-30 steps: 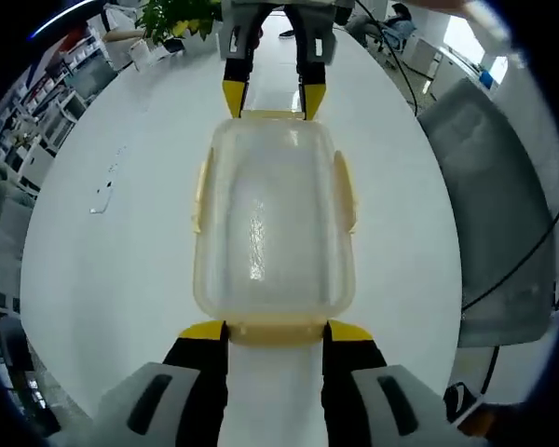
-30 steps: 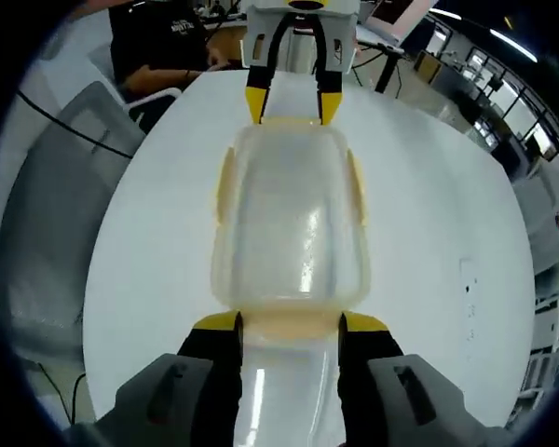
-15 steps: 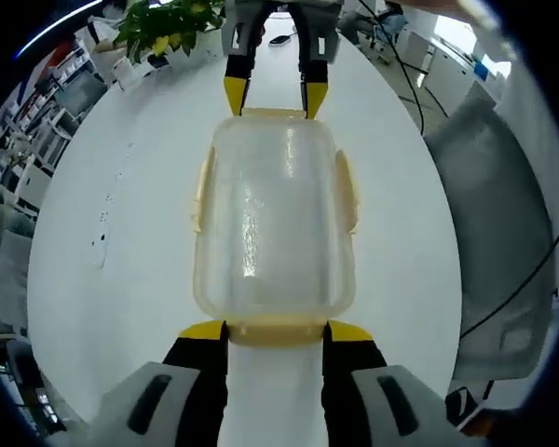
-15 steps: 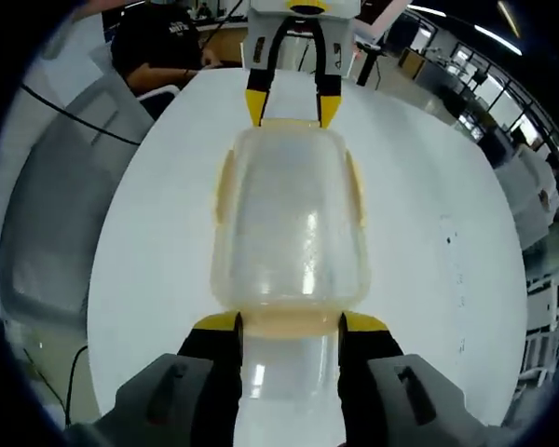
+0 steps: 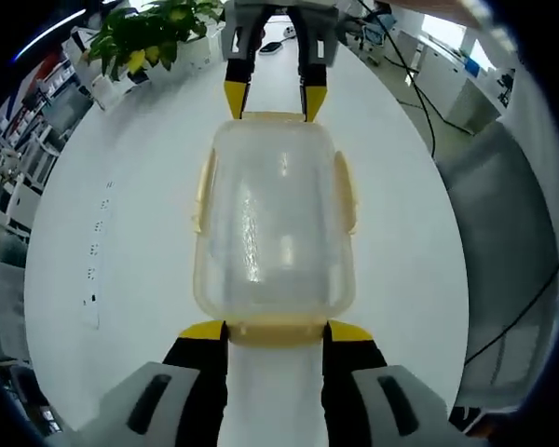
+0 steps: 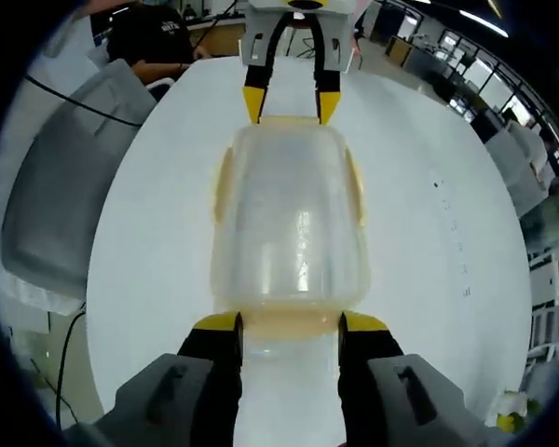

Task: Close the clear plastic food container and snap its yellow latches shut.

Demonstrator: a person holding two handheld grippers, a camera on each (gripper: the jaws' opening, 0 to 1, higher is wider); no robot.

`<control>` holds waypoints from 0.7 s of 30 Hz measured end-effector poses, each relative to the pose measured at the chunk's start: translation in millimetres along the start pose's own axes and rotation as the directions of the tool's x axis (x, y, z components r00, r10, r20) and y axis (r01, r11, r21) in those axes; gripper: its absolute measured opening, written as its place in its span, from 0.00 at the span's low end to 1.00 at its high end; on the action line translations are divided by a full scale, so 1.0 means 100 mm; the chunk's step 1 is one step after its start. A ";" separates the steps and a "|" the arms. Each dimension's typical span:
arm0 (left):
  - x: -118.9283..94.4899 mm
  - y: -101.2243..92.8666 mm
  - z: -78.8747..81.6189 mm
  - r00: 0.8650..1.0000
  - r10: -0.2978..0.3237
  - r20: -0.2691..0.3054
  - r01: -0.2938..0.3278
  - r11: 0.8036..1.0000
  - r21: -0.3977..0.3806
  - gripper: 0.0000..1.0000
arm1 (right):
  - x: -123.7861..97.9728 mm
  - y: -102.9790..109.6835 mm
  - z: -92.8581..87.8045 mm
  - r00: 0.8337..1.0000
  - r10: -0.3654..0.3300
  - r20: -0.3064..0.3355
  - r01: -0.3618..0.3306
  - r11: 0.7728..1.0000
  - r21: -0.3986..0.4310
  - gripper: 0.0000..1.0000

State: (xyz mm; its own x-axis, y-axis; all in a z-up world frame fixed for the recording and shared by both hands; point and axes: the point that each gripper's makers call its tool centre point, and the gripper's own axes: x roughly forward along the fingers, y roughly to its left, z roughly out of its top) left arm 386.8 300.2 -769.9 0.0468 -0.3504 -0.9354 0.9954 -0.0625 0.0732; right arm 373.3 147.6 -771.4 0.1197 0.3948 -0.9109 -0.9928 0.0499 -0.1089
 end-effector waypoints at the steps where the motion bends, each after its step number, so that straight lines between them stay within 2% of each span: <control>1: 0.02 0.00 0.02 1.000 -0.002 -0.001 0.002 1.000 0.000 0.34 | -0.01 -0.01 -0.02 1.000 0.002 0.001 -0.002 1.000 0.001 0.36; 10: 0.14 0.03 0.14 1.000 -0.030 -0.002 0.030 0.999 -0.012 0.34 | 0.01 -0.04 -0.24 1.000 0.021 -0.007 -0.020 1.000 0.022 0.37; 21: 0.17 0.06 0.20 0.999 -0.040 -0.017 0.040 0.999 -0.018 0.34 | -0.02 -0.02 -0.32 1.000 0.018 -0.001 -0.017 1.000 0.026 0.37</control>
State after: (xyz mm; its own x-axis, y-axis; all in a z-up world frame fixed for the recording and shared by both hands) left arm 392.1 275.0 -778.8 0.0084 -0.3319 -0.9433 0.9978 -0.0599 0.0300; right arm 375.3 117.7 -781.7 0.1023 0.3950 -0.9130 -0.9944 0.0665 -0.0827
